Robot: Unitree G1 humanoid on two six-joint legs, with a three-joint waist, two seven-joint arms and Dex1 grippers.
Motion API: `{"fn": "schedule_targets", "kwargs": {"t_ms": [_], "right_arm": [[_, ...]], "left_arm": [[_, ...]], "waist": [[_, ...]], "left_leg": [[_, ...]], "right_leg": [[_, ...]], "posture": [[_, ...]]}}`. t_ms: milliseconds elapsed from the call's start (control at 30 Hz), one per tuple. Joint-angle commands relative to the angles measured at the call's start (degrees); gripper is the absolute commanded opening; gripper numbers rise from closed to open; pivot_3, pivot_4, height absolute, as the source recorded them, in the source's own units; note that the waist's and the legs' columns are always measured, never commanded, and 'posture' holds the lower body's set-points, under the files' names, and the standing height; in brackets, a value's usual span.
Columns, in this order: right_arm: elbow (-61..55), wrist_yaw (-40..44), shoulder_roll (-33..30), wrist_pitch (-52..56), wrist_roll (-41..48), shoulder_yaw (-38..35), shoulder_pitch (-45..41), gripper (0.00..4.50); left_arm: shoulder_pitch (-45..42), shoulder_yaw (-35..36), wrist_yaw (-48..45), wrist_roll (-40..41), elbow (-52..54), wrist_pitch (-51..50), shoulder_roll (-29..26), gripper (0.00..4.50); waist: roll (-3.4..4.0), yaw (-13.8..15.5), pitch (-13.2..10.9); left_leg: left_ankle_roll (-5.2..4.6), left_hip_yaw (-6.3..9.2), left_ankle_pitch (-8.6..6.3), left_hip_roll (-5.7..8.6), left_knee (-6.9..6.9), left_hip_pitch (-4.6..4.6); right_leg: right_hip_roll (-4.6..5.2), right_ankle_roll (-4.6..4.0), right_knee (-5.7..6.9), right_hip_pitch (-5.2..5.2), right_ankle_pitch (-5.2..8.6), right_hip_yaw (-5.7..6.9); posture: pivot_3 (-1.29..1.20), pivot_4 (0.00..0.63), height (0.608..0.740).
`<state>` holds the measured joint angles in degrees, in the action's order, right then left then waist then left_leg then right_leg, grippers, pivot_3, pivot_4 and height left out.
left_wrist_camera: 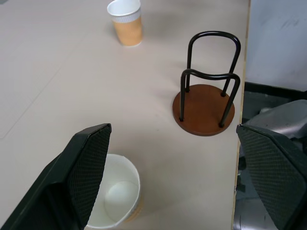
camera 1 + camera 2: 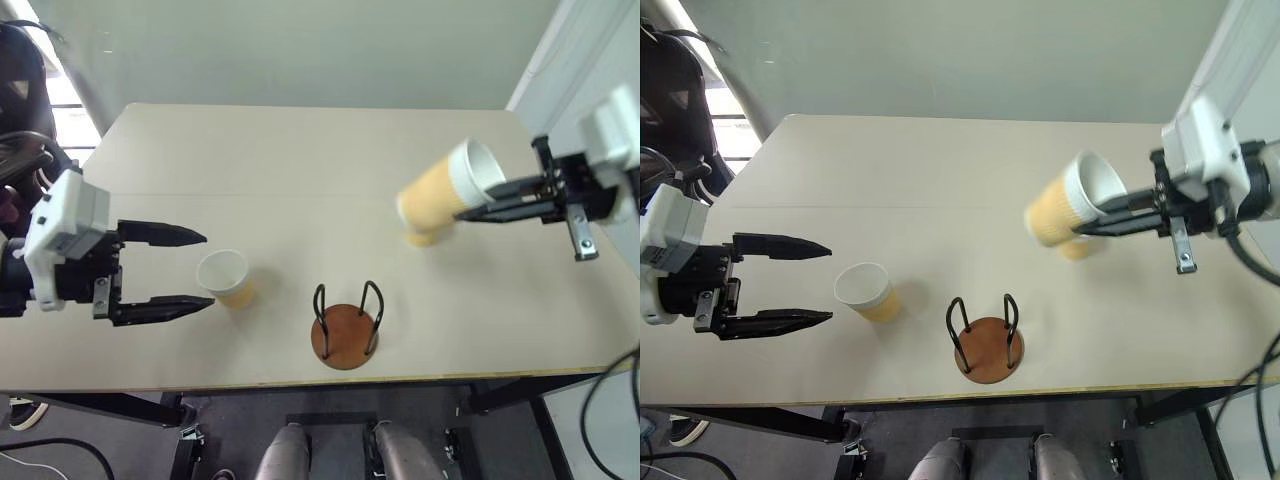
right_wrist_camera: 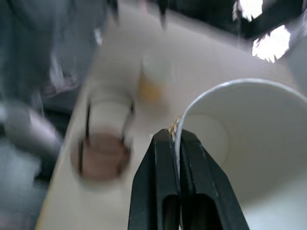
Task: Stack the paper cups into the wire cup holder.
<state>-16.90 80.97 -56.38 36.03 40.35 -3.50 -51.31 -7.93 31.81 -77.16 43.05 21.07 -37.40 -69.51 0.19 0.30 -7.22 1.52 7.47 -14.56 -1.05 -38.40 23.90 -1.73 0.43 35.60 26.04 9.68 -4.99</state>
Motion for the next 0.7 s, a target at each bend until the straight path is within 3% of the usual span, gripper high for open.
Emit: {"fn": "schedule_targets", "kwargs": {"t_ms": [33,267,700], "right_arm": [[-6.04,-4.93,3.21,5.69,5.15,1.82,-1.69,0.01],[-11.34,-9.06,6.87,6.65,-1.06,11.94,-0.60,0.01],[-15.62,-9.68,7.51,7.68,-3.50,17.16,3.78,0.01]], "left_arm": [[-2.26,-1.50,0.25,-0.47,-0.49,1.91,-0.58,4.50],[-4.42,-4.31,-0.07,-0.91,-1.11,2.92,-1.07,4.50],[-2.39,-2.24,0.09,-0.53,0.89,1.64,-1.39,4.50]], "waist": [[0.01,0.05,-0.01],[0.01,-0.01,-0.01],[0.00,-0.09,0.00]], "left_leg": [[0.01,0.00,0.00,0.00,0.00,0.00],[0.11,0.01,0.03,-0.13,0.11,0.01],[0.12,0.01,0.03,-0.16,0.12,0.02]], "right_leg": [[0.00,-0.10,0.11,0.05,0.06,0.01],[-0.02,-0.17,0.43,0.27,0.11,0.09],[-0.03,-0.18,0.48,0.30,0.11,0.10]], "posture": [[0.00,0.150,0.740],[0.00,0.150,0.740],[0.00,0.150,0.740]]}}
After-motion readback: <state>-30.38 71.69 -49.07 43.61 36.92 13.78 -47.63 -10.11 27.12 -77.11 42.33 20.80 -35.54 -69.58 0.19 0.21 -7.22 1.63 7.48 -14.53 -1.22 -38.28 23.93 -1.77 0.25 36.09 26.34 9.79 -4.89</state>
